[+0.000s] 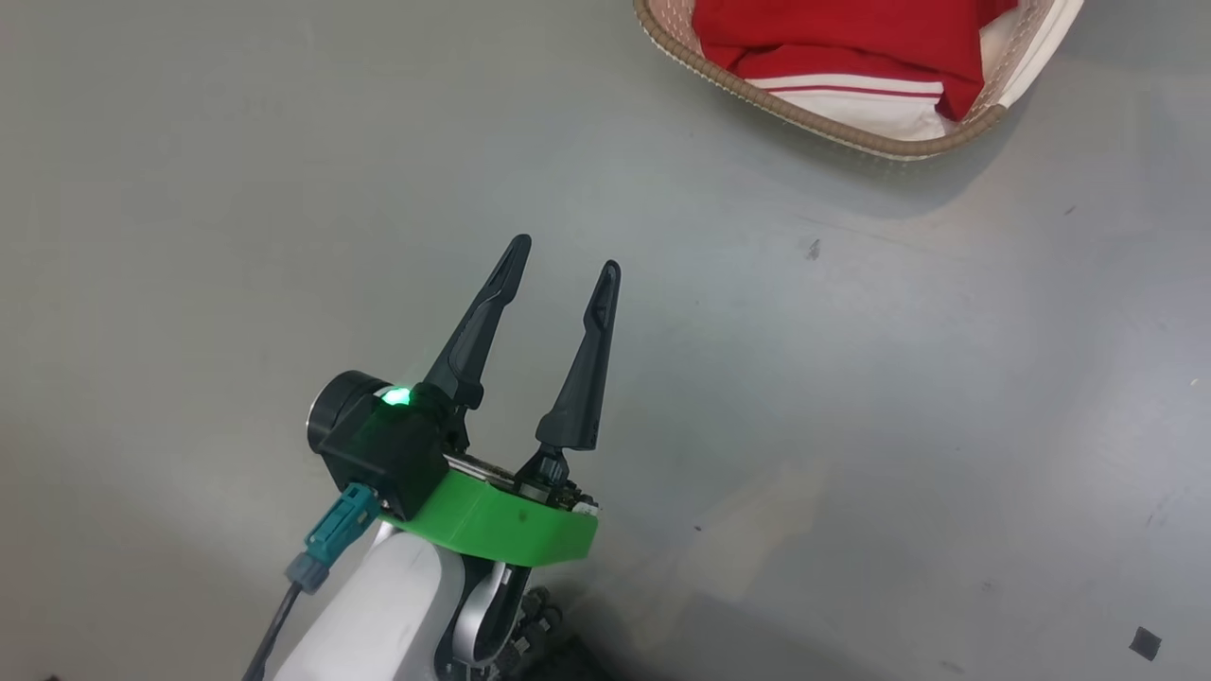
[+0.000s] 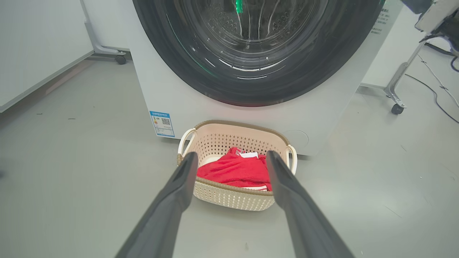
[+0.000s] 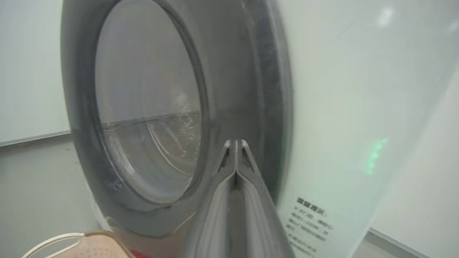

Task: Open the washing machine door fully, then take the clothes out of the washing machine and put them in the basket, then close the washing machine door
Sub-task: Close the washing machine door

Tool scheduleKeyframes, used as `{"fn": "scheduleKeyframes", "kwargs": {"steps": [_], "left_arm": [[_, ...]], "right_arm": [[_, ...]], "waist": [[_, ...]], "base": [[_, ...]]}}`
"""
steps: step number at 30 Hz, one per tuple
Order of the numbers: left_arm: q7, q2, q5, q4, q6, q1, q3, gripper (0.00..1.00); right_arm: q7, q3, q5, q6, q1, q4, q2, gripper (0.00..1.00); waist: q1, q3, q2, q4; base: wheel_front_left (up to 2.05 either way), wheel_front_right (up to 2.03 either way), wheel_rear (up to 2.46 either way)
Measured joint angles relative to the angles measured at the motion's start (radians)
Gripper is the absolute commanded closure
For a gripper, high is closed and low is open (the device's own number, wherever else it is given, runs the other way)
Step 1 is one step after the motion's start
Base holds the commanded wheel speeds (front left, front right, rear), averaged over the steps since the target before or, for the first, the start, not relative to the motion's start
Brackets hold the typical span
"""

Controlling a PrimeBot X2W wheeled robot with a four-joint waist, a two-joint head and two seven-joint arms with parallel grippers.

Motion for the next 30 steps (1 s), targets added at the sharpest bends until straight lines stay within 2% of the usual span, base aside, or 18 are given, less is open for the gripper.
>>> {"fn": "scheduleKeyframes", "kwargs": {"steps": [9,20,30], "left_arm": [[0.000,0.000,0.045,0.061,0.000,-0.009,0.037,0.00],[0.000,0.001,0.096,0.147,-0.023,-0.008,0.096,0.00],[0.000,0.012,0.098,0.221,-0.039,0.033,0.151,0.00]], "right_arm": [[-0.090,0.023,0.012,0.001,0.119,0.054,0.058,1.00],[-0.111,0.021,0.061,-0.001,0.236,0.091,0.150,1.00],[-0.115,0.013,0.117,-0.011,0.387,0.131,0.232,1.00]], "waist": [[0.0000,-0.085,0.0000,-0.044],[-0.0001,-0.204,0.0000,-0.129],[-0.0001,-0.318,0.0000,-0.225]], "base": [[0.00,0.00,0.00],[0.00,0.00,0.00],[0.00,0.00,0.00]]}}
